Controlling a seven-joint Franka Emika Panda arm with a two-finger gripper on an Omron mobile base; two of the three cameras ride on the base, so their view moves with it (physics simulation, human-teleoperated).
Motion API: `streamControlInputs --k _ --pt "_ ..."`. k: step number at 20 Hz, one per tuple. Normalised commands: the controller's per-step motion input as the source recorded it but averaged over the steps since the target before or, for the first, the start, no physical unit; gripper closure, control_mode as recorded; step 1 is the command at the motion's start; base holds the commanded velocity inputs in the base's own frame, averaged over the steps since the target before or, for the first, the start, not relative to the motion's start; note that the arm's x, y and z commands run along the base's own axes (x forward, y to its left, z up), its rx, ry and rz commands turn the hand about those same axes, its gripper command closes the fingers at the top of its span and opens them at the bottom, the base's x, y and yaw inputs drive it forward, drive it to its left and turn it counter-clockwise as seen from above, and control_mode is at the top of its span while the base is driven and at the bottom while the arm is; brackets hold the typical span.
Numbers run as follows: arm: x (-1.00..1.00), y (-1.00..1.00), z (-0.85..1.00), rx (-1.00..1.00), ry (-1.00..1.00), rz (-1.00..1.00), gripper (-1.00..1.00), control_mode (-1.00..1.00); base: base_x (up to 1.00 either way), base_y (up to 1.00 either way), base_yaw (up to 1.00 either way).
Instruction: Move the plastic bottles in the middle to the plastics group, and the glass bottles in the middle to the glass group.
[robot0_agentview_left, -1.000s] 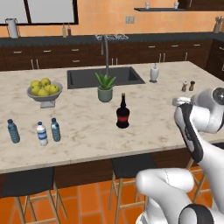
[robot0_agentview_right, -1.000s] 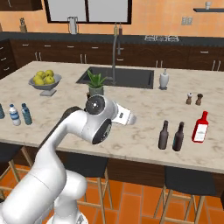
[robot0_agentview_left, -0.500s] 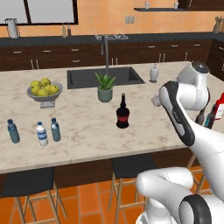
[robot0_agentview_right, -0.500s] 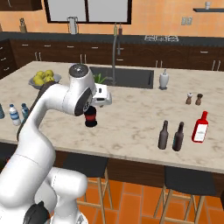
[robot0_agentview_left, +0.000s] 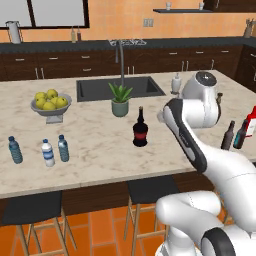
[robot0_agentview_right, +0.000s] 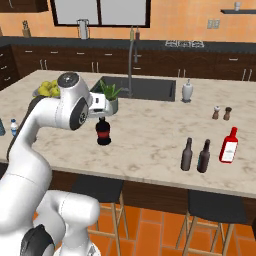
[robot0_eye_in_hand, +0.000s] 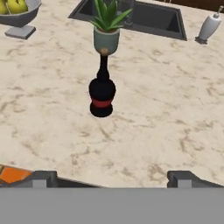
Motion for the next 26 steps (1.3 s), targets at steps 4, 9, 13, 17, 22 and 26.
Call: streamControlInputs --k 4,9,13,17,22,26 --pt "0.17 0.44 -0.11 0.0 -0.14 0.0 -1.0 -1.0 0.0 0.0 0.0" --pt "0.26 0.24 -0.01 0.0 0.0 0.0 -1.0 -1.0 0.0 0.0 0.0" --pt "0.52 0.02 0.0 0.0 0.0 0.0 -1.0 -1.0 0.0 0.0 0.0" --pt "0.58 0.0 -0.02 0.0 0.03 -0.01 -1.0 -1.0 0.0 0.0 0.0" --pt "0.35 0.11 -0.24 0.0 0.05 0.0 -1.0 -1.0 0.0 0.0 0.0" --pt "0.21 0.2 -0.39 0.0 0.02 0.0 -1.0 -1.0 0.0 0.0 0.0"
